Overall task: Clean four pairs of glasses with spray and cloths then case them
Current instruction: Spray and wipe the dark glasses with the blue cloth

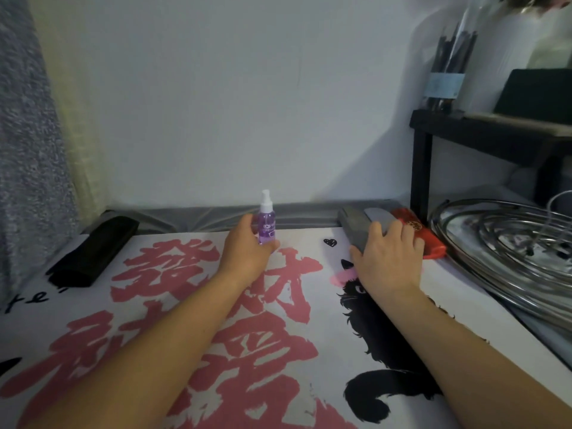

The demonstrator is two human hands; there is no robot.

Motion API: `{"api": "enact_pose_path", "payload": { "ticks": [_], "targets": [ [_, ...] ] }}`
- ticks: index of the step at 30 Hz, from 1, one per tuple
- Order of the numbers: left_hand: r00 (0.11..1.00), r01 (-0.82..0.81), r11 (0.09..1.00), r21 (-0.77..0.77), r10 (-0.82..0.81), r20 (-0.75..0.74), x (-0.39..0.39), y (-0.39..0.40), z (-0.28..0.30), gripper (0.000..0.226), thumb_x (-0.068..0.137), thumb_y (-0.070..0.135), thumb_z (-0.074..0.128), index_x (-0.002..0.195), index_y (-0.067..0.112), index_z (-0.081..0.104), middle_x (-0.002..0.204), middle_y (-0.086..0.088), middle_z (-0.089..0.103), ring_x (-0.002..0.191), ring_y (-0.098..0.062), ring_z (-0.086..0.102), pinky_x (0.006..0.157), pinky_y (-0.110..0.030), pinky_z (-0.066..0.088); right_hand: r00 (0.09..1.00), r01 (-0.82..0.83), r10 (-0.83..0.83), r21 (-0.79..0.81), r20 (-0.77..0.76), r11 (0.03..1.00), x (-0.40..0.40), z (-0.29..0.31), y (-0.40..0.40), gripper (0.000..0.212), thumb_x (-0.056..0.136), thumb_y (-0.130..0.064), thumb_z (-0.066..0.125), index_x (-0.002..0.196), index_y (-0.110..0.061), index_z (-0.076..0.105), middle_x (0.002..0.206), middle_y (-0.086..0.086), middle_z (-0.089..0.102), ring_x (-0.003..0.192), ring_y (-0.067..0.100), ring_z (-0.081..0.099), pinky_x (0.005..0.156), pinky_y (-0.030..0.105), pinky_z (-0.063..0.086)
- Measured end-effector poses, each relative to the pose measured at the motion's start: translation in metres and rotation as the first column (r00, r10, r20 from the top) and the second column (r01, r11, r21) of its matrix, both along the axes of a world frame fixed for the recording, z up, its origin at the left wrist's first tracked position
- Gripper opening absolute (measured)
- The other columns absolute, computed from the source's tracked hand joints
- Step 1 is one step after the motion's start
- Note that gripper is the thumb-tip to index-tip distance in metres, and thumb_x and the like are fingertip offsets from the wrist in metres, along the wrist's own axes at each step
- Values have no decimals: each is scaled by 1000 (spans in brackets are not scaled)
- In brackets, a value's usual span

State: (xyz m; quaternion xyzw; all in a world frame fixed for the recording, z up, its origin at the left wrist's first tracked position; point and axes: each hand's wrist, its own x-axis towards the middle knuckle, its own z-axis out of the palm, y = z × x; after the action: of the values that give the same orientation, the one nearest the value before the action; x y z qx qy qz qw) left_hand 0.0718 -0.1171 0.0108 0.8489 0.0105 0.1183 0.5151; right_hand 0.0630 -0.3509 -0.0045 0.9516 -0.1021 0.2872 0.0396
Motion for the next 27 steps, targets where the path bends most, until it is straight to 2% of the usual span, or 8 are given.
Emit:
{"api": "enact_pose_path", "payload": {
  "ticks": [3,5,7,10,14,19,22,27],
  "targets": [
    [997,-54,993,105,58,-41,-11,31,5,81,90,23,75,155,30,28,157,-5,35,134,-26,47,110,-45,44,997,-64,62,29,55,998,-2,-1,1,48,81,-46,72,103,-4,61,102,21,55,99,39,49,82,49,40],
    [984,-181,938,297,173,52,-22,68,8,69,93,24,66,154,28,34,153,-8,36,135,-33,44,112,-51,41,978,-172,165,44,131,984,-5,-3,5,42,81,-38,73,101,-3,62,101,21,54,96,39,49,79,50,41],
    [940,-333,732,595,306,150,-32,115,12,57,96,34,57,149,21,41,148,-16,40,133,-39,39,109,-54,39,942,-293,277,58,191,954,-7,-5,14,33,84,-30,71,104,-5,63,103,19,53,96,38,48,78,49,42],
    [834,-385,517,765,550,48,-34,179,15,66,95,55,48,149,18,36,147,-25,40,132,-46,38,108,-58,36,884,-438,417,61,210,897,-11,-5,28,25,87,-23,70,108,-8,66,106,13,53,101,33,48,82,47,45],
    [786,-324,562,761,608,-114,-37,210,7,73,93,55,50,153,17,32,143,-24,48,124,-47,49,103,-57,44,846,-519,506,41,169,854,-13,-8,28,20,88,-16,70,106,-9,68,107,10,55,101,30,50,84,45,49],
    [845,-452,652,609,531,58,-62,184,18,53,96,40,57,140,13,46,118,-22,62,97,-40,60,79,-46,51,822,-558,543,49,172,829,-17,-7,23,18,88,-12,71,106,-7,68,107,9,55,100,29,51,83,45,50],
    [907,-401,726,559,400,131,-89,155,25,51,96,45,56,143,30,42,122,-13,55,94,-28,56,78,-43,51,716,-688,657,75,237,722,-31,9,30,13,92,-10,65,104,-8,69,103,6,57,92,22,56,76,36,53],
    [926,-202,751,628,356,-128,-121,99,29,54,100,56,42,148,36,31,130,-8,38,105,-24,50,87,-43,46,537,-723,840,554,75,413,-76,45,105,21,103,-31,51,120,-24,61,89,-10,67,75,6,62,72,28,53]
  ]
}}
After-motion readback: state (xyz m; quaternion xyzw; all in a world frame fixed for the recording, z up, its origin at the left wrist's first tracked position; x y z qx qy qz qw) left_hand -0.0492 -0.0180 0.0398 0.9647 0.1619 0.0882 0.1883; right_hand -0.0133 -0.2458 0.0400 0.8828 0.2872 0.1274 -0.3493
